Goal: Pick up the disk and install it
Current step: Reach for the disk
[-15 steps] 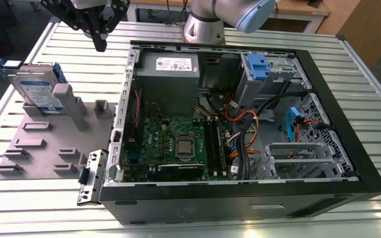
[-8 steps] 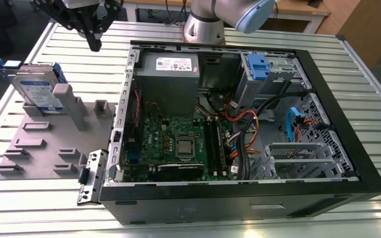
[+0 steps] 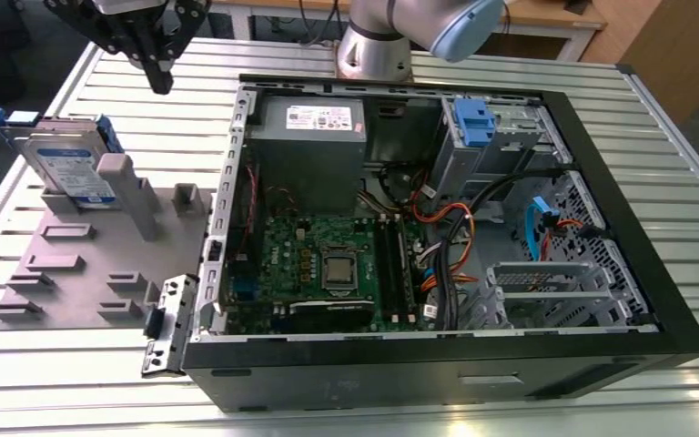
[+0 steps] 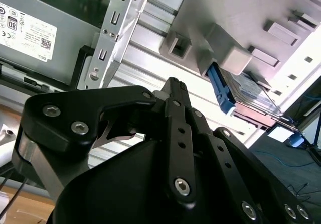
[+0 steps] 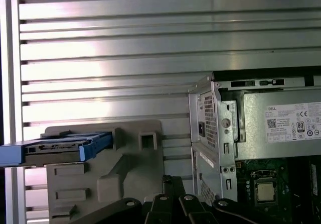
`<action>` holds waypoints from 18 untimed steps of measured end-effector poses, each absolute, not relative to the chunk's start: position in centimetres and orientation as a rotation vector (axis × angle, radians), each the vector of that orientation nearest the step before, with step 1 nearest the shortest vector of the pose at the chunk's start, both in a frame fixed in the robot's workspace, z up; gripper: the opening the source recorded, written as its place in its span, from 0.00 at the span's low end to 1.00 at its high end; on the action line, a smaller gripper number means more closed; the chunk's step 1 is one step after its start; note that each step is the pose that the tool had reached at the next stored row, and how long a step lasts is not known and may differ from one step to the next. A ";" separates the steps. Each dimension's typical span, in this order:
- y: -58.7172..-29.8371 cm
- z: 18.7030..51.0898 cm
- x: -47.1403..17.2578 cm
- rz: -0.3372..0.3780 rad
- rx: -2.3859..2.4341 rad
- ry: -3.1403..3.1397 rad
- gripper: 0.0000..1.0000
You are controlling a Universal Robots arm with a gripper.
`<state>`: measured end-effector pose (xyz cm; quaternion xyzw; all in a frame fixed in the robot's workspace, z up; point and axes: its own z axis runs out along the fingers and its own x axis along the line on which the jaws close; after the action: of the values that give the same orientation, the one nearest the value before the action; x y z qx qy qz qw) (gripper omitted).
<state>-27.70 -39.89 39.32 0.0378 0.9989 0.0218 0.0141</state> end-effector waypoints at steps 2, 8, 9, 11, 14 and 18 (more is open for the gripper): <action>-39.9 39.3 -28.1 0.068 0.118 3.110 0.11; -39.9 39.3 -29.2 0.068 0.118 3.110 0.11; -39.9 39.3 -29.3 0.068 0.118 3.110 0.11; -39.9 39.3 -29.7 0.068 0.118 3.110 0.11; -39.9 39.3 -30.4 0.068 0.118 3.110 0.11; -39.9 39.3 -31.1 0.068 0.118 3.109 0.11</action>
<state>-31.12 -39.89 39.32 0.0379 0.9989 0.0218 0.0146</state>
